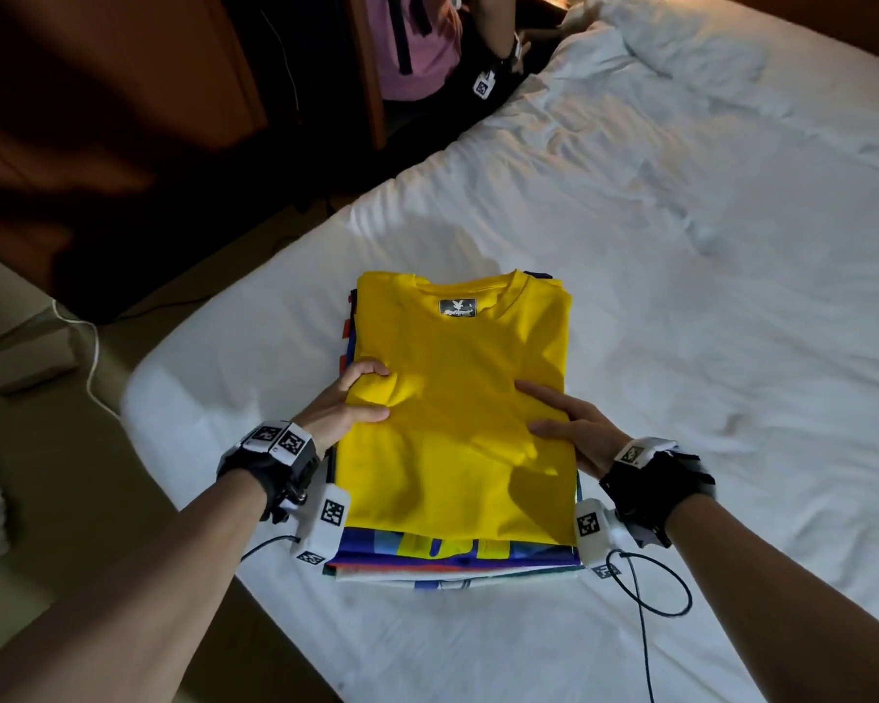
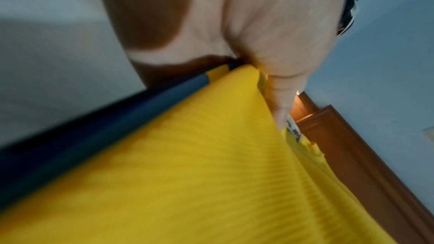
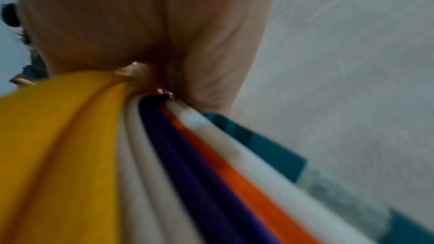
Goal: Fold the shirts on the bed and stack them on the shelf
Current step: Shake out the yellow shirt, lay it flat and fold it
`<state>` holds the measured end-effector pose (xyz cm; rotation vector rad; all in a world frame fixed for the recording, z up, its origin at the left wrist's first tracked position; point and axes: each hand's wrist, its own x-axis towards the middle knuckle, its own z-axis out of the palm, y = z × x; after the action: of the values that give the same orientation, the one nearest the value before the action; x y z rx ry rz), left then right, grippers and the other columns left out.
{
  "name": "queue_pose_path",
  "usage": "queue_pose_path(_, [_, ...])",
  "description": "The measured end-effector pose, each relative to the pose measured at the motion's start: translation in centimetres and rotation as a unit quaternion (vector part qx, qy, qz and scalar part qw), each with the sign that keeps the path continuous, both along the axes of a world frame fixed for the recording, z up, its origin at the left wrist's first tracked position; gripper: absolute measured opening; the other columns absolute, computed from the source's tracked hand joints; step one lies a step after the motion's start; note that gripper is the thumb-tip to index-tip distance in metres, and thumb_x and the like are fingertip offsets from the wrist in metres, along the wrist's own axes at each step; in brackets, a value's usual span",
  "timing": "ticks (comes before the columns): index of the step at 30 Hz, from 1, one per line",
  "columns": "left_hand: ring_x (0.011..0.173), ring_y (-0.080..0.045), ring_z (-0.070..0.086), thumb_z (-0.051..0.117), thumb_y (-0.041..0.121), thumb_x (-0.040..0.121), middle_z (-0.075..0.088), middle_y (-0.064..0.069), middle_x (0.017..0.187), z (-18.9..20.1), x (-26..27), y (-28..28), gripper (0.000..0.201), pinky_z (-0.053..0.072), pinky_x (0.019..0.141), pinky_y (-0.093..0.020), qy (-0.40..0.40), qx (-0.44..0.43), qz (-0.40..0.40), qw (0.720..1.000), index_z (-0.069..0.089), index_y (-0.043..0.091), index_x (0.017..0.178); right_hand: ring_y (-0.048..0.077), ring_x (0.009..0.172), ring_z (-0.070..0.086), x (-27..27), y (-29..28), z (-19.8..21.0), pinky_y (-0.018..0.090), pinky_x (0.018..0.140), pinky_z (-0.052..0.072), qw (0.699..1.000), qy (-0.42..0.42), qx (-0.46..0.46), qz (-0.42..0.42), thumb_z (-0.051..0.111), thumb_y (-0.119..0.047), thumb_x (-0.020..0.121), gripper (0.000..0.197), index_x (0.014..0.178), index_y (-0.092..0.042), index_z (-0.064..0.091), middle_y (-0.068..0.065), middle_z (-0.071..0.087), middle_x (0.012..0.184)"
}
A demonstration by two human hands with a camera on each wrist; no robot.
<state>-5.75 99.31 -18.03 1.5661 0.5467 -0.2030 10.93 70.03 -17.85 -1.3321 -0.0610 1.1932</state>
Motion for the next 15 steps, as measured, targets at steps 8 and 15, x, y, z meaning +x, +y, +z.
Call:
queue_pose_path(8, [0.122,-0.023,0.056,0.075,0.01,0.072,0.057,0.008,0.134,11.1,-3.9,2.0,0.064,0.045,0.103,-0.042,-0.031,-0.044,0.021,0.998,0.058,0.047,0.122,0.033,0.111,0.064,-1.8,1.8,10.5,0.043,0.078,0.057,0.998,-0.017,0.053,0.03,0.098,-0.026,0.043,0.092,0.127,-0.027,0.061,0.003,0.057,0.134])
queue_pose_path(15, [0.131,-0.017,0.047,0.088,0.033,0.06,0.044,0.005,0.146,28.8,-12.4,7.0,0.083,0.045,0.103,-0.034,-0.113,-0.004,0.101,0.988,0.051,0.036,0.134,0.027,0.11,0.065,-6.1,9.8,28.0,0.04,0.079,0.057,0.985,-0.072,0.112,0.107,0.074,-0.011,0.064,0.071,0.131,-0.028,0.054,-0.001,0.056,0.133])
